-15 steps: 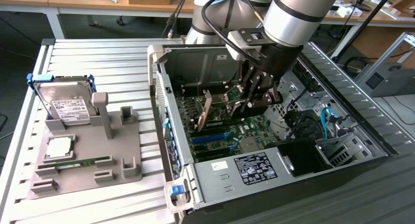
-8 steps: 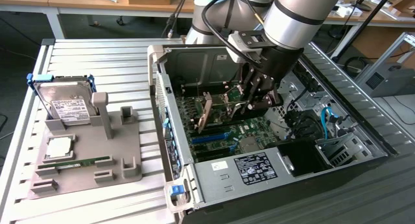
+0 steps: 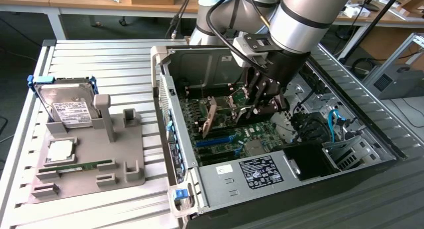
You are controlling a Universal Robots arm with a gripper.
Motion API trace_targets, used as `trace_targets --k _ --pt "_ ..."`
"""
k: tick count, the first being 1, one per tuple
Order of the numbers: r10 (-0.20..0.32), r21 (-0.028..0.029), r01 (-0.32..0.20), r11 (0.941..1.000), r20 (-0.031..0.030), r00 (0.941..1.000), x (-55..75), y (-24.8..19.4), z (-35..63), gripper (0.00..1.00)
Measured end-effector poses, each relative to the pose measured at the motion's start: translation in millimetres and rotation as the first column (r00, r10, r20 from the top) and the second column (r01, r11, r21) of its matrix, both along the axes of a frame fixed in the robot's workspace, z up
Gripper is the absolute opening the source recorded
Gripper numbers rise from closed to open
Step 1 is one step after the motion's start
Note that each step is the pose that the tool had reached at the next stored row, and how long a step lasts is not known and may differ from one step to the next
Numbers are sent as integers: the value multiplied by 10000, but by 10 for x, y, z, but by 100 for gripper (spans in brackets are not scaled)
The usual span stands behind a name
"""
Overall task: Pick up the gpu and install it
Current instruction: 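Insert the gpu into the slot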
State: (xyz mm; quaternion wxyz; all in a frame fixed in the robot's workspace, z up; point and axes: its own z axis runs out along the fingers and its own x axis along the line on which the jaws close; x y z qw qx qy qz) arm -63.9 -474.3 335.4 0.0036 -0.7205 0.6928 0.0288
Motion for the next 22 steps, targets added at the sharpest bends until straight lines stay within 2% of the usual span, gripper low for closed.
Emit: trace_targets --k 9,22 --pt "-1 0 1 10000 4 10000 -92 -29 -26 27" --pt "0 0 0 10000 4 10000 -108 -62 -131 27"
